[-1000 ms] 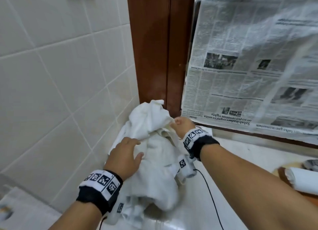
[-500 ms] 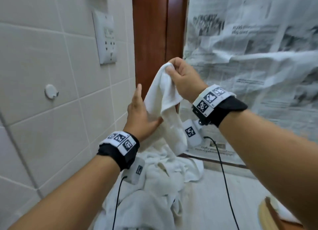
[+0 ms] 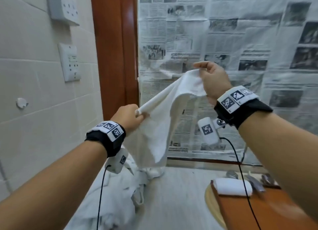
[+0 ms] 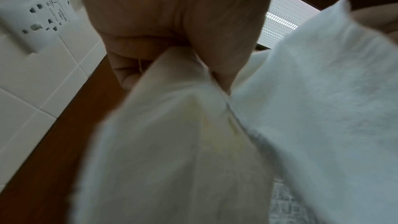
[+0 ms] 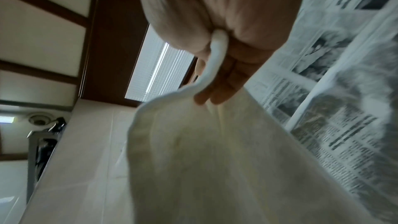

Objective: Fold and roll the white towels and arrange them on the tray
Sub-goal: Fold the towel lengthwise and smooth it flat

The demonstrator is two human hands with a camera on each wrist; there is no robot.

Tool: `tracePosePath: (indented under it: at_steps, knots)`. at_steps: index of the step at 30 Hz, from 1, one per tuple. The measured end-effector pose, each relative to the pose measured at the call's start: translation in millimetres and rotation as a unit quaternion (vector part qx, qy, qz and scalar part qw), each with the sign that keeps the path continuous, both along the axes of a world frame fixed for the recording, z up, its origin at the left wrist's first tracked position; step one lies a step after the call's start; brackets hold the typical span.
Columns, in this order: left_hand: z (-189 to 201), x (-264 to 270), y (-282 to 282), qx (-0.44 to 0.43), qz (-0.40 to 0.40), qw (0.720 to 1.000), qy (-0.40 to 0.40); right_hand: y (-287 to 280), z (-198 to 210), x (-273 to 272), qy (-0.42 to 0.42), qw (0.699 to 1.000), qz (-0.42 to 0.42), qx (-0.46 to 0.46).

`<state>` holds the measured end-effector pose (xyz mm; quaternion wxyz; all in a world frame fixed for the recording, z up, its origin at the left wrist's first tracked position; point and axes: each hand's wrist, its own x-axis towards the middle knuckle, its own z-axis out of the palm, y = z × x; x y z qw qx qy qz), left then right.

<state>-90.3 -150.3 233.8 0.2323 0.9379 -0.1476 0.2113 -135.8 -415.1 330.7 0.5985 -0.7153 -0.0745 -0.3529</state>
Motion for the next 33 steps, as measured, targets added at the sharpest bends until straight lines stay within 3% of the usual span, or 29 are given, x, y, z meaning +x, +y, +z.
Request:
tracePosePath:
  at_steps: [3,5,7,9,11,13,16,19,27,33]
  knots:
    - [4,-23,-22,-0.042,-0.024,0.998,-0.050,-29,-2,-28,-0.027,0.998,-0.031,0.044]
    - [7,-40,-41,-0.073,-0.047,0.994,-0.066,-38,-4,-48,-0.028,0.999,-0.016,-0.006]
    - [10,-57,-57,-0.111,-0.068,0.989,-0.074,-39,-14,-67,-0.011,0.996,0.068,-0.052]
    - [10,-69,-67,-0.139,-0.090,0.981,-0.100,-39,-31,-80,0.006,0.983,0.091,-0.160]
    - [6,-77,-72,-0.166,-0.107,0.973,-0.118,-45,-51,-87,0.030,0.951,-0.001,-0.308]
    - [3,-80,-70,-0.224,-0.100,0.961,-0.126,-54,-69,-92,0.037,0.915,-0.112,-0.385]
    - [-4,-78,-58,-0.333,-0.062,0.930,-0.144,-66,-94,-92,0.011,0.908,-0.162,-0.386]
    - [-19,-69,-44,-0.382,-0.039,0.915,-0.126,-75,-110,-88,0.041,0.894,-0.214,-0.392]
    - [-69,-38,-25,-0.341,-0.121,0.931,0.046,-62,-138,-73,0.078,0.933,-0.221,-0.274]
    - [-98,-22,-2,-0.161,-0.144,0.976,0.040,-34,-162,-55,0.093,0.942,-0.212,-0.242]
